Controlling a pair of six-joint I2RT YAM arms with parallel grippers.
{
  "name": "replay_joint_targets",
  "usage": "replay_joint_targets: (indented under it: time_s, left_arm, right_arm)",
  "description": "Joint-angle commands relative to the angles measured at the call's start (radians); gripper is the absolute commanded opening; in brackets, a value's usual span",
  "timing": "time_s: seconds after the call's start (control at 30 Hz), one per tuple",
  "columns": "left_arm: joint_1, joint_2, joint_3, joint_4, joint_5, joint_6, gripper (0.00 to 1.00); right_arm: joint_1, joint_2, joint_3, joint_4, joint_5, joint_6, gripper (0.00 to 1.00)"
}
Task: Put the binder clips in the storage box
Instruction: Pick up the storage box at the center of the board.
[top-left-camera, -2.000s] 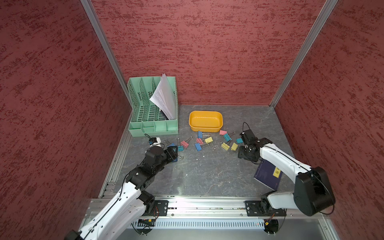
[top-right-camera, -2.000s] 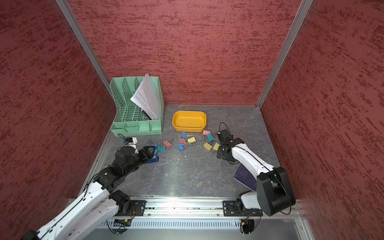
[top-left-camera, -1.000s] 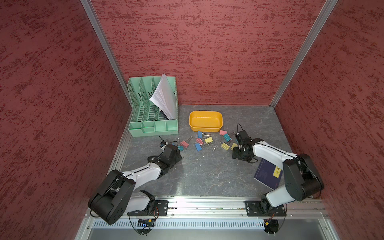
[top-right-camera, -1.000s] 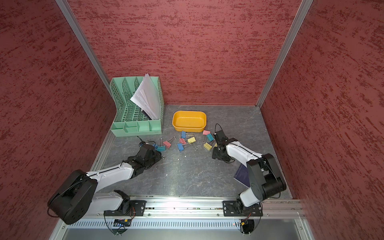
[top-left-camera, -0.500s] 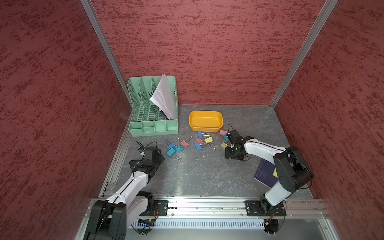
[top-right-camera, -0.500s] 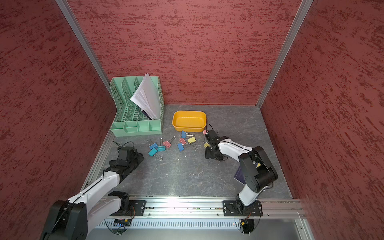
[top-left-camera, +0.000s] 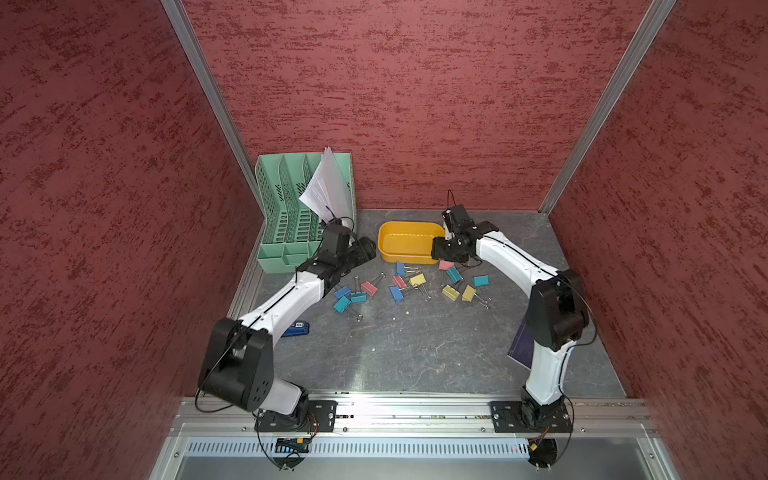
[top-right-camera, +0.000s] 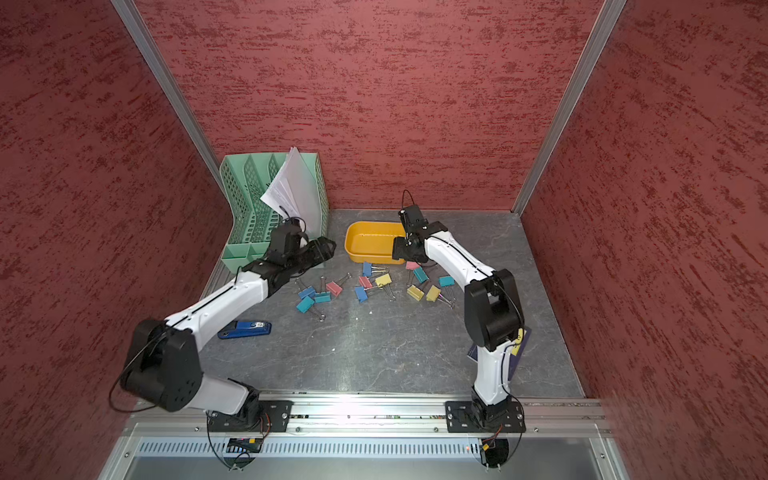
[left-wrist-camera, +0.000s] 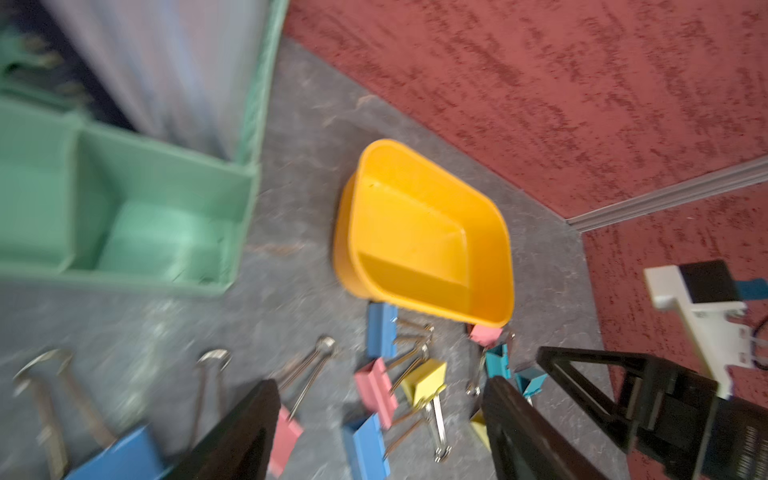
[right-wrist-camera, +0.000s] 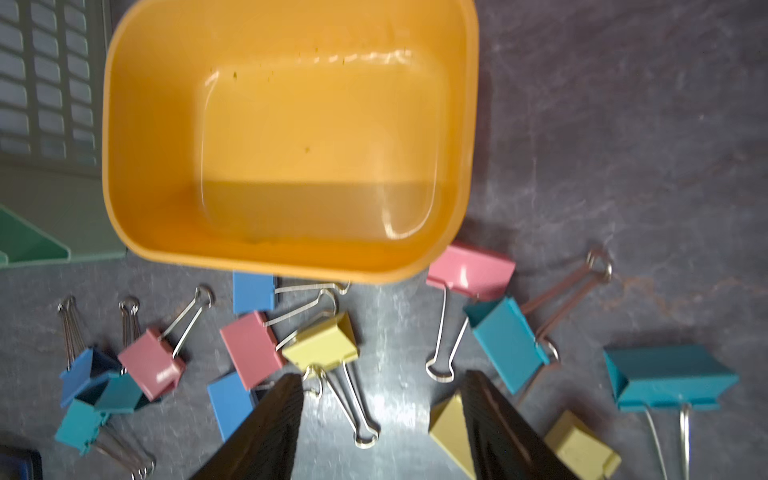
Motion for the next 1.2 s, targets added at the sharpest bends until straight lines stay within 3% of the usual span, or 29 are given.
replay_joint_targets:
  time_s: [0.0, 0.2, 0.5, 0.57, 0.67, 0.77, 0.93, 1.17]
  left_arm:
    - [0.009, 0.155, 0.128, -0.084, 0.006, 0.084, 0.80]
    - [0.023, 0.360, 0.306, -0.095, 0.056, 0.114, 0.78]
    - [0.015, 0.558, 0.460, -0.121, 0.078, 0.136, 0.76]
    - [0.004, 0.599, 0.502, -0.128, 0.074, 0.148, 0.70]
    - [-0.007, 0.649, 0.548, -0.129, 0.066, 0.171, 0.50]
    - [-0.010, 0.678, 0.577, -0.125, 0.063, 0.207, 0.40]
    - [-0.013, 0.597, 0.518, -0.065, 0.063, 0.217, 0.36]
    - [-0.059, 0.315, 0.318, -0.049, 0.069, 0.238, 0.31]
  right_arm:
    - [-0.045, 0.109, 0.095, -0.085, -0.024, -0.032, 0.66]
    - [-0.076, 0.263, 0.252, -0.122, -0.034, -0.046, 0.66]
    - [-0.078, 0.378, 0.386, -0.147, -0.050, -0.067, 0.62]
    - [-0.078, 0.391, 0.401, -0.149, -0.048, -0.070, 0.53]
    - [-0.079, 0.400, 0.404, -0.138, -0.058, -0.076, 0.35]
    - [-0.078, 0.400, 0.407, -0.130, -0.066, -0.080, 0.19]
    - [-0.073, 0.321, 0.357, -0.094, -0.067, -0.074, 0.16]
    - [-0.032, 0.020, 0.137, -0.072, -0.074, -0.082, 0.18]
